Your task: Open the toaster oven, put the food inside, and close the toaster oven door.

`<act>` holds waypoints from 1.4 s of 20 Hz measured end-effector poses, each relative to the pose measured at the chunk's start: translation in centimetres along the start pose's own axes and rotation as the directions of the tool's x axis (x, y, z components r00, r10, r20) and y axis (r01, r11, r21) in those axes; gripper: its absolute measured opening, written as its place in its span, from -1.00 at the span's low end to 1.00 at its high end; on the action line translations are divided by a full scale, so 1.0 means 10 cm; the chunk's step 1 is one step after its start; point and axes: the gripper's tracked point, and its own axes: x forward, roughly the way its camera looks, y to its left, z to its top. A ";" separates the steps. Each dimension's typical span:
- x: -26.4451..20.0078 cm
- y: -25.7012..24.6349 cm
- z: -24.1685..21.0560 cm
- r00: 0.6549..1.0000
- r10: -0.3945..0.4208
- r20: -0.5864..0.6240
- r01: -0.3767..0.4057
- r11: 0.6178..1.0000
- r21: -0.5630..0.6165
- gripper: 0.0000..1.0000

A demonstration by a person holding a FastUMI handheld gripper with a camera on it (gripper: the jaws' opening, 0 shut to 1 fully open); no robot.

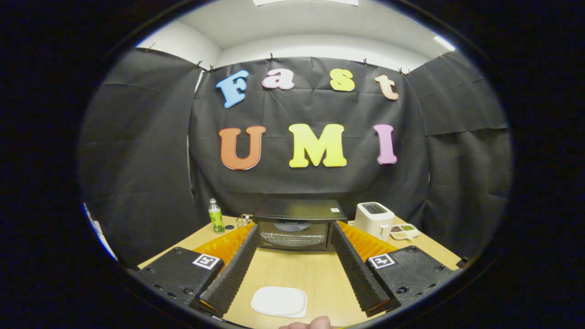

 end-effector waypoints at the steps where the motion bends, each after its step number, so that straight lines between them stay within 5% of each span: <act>1: -0.08 0.01 -0.03 1.000 0.005 0.001 -0.005 1.000 0.014 1.00; 8: -0.38 0.05 -0.19 1.000 0.000 -0.018 0.000 1.000 0.004 1.00; 28: -0.33 0.03 -0.24 0.999 -0.018 -0.031 0.019 0.999 0.026 1.00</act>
